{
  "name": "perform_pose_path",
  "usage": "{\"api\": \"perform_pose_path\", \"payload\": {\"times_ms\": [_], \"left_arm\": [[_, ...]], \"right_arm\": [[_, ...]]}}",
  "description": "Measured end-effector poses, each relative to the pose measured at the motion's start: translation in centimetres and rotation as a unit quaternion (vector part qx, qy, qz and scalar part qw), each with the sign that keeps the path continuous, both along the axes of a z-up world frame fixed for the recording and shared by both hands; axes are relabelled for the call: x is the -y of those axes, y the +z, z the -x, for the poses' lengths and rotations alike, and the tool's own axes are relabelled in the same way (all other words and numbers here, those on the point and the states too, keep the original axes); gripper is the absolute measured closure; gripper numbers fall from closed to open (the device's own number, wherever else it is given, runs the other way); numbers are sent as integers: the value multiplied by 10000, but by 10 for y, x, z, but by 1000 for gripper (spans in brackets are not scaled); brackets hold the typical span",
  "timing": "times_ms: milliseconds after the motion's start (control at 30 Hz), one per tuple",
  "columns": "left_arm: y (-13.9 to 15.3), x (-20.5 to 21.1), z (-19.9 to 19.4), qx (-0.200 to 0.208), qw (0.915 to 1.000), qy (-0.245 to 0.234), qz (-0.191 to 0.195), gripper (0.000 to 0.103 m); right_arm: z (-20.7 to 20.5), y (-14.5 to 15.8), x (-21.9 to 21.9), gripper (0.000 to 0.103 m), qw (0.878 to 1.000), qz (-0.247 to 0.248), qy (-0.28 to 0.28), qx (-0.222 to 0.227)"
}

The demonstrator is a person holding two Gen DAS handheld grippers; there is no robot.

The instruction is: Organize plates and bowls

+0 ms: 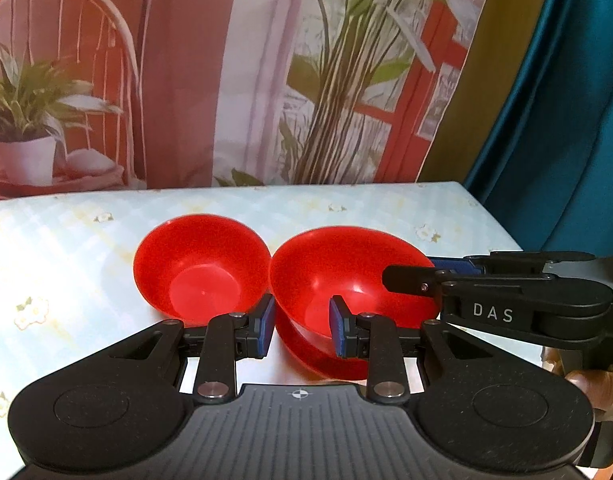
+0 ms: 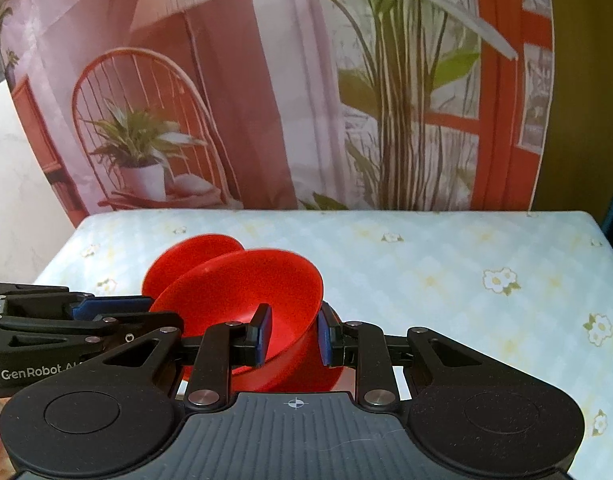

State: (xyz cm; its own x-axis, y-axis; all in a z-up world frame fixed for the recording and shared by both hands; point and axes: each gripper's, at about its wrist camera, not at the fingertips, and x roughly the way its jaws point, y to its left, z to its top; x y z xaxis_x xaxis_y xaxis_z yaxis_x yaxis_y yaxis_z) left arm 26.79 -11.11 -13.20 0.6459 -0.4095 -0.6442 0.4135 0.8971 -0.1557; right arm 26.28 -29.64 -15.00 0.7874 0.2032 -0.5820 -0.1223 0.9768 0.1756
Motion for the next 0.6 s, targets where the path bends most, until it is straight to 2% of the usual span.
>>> {"api": "perform_pose_path", "payload": {"times_ms": [267, 600], "left_arm": [[-14, 4, -6, -154, 9998, -36, -74, 72], [-17, 10, -10, -168, 9997, -33, -153, 72]], "right_arm": [[-7, -16, 1, 80, 9998, 83, -1, -162], [-11, -27, 3, 80, 9992, 291, -56, -253]]}}
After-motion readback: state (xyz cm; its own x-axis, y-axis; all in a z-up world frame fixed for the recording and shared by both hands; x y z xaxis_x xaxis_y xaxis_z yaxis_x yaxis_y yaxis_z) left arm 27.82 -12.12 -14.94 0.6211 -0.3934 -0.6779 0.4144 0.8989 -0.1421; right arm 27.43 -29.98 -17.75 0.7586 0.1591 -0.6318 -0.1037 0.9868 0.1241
